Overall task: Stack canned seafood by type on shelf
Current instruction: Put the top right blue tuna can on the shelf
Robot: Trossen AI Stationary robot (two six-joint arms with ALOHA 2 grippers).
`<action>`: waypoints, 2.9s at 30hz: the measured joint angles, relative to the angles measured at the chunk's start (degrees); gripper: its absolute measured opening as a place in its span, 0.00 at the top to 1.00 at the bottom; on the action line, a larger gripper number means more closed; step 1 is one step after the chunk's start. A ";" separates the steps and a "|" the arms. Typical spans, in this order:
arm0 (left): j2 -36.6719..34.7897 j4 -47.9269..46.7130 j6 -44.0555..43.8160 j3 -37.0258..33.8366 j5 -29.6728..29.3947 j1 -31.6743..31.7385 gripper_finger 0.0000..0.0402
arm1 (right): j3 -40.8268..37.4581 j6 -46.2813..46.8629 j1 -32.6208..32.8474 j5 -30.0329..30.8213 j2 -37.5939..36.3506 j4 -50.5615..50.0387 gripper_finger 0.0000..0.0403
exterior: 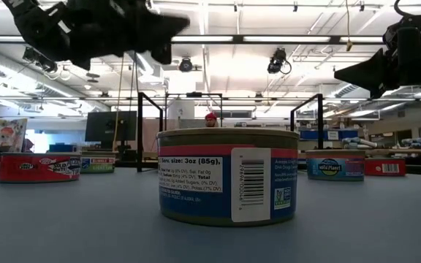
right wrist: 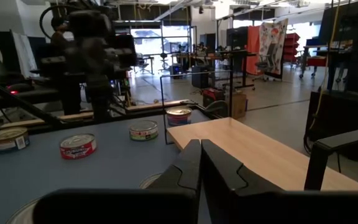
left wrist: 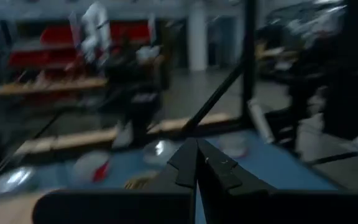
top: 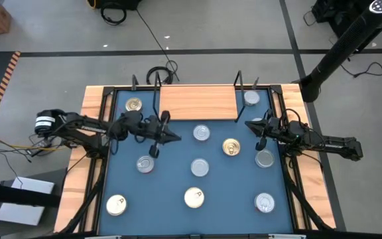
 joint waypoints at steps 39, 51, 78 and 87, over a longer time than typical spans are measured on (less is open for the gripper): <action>12.80 12.56 -4.46 -0.02 -14.13 -6.13 0.97 | 0.00 0.00 0.00 -0.02 0.02 0.00 0.94; 12.86 3.76 -2.50 -0.02 -10.45 -6.13 0.97 | 0.02 0.01 0.00 -0.02 0.02 0.00 0.94; 12.44 -32.27 3.12 21.88 -13.25 -6.35 0.97 | 0.00 0.00 0.00 0.00 0.00 0.00 0.94; 12.00 -42.32 8.76 21.99 -13.44 -9.47 0.97 | 0.02 0.00 0.00 -0.01 0.00 0.00 0.94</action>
